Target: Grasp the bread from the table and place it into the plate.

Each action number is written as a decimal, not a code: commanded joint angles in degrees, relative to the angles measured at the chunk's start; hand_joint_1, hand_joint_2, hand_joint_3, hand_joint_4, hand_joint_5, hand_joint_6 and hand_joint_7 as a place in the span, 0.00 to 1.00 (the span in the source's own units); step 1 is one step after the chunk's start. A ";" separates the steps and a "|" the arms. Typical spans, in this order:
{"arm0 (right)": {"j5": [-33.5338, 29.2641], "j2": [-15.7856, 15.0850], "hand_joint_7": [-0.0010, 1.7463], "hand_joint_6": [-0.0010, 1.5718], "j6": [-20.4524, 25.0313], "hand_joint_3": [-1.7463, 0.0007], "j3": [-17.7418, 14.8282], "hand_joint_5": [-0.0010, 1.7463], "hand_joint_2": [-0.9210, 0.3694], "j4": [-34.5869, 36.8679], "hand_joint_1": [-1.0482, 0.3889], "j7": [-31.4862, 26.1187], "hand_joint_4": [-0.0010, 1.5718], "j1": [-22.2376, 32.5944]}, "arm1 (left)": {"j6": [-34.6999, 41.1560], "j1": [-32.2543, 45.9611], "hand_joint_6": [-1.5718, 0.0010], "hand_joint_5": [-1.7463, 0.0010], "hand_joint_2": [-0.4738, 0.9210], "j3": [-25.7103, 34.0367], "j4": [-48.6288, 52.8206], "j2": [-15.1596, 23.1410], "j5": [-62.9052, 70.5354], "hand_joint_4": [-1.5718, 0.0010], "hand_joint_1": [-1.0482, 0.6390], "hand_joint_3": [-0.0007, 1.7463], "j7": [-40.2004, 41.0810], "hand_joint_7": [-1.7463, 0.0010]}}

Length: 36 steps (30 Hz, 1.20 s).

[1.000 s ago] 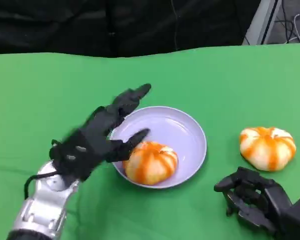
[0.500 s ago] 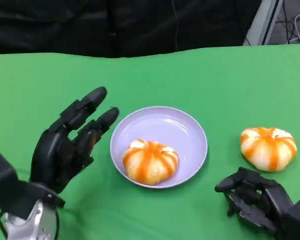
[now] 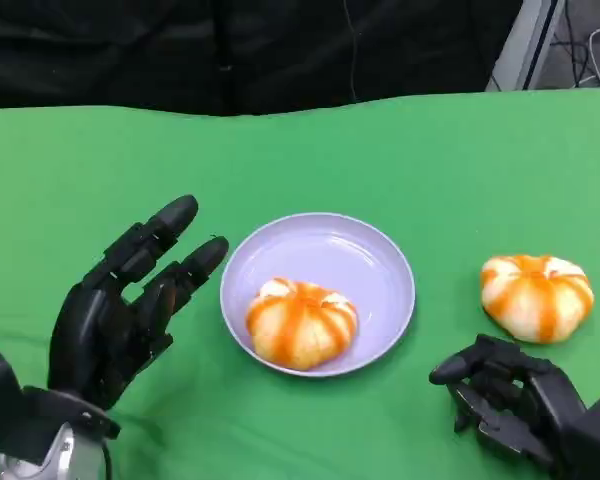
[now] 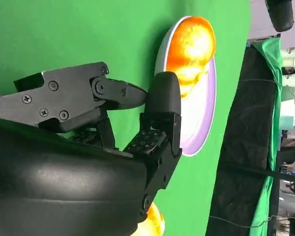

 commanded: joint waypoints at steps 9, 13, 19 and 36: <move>0.87 -1.24 0.57 0.50 0.74 0.75 -0.73 1.00 0.00 0.75 0.51 1.16 0.44 0.81 | -1.64 7.84 0.64 0.98 1.00 8.71 3.20 4.04 -6.71 0.57 0.16 0.25 -9.61 0.99; 0.90 -1.22 0.58 0.50 0.70 0.75 -0.85 1.00 0.00 0.82 0.51 1.33 0.44 0.78 | -1.71 7.58 0.64 0.98 1.00 9.25 3.65 3.90 -6.62 0.56 0.16 0.24 -10.29 0.99; 0.60 -1.42 0.58 0.50 0.40 0.75 -0.74 1.00 0.00 0.83 0.52 1.08 0.43 0.88 | -3.19 8.90 0.63 0.98 1.00 12.67 6.02 6.64 -7.01 0.54 0.18 0.25 -12.18 0.99; 0.98 -1.61 0.58 0.50 0.95 0.75 -0.99 1.00 0.00 0.99 0.53 1.45 0.43 0.61 | -4.04 10.13 0.62 0.98 1.00 15.44 7.45 7.70 -7.27 0.52 0.21 0.24 -14.74 0.99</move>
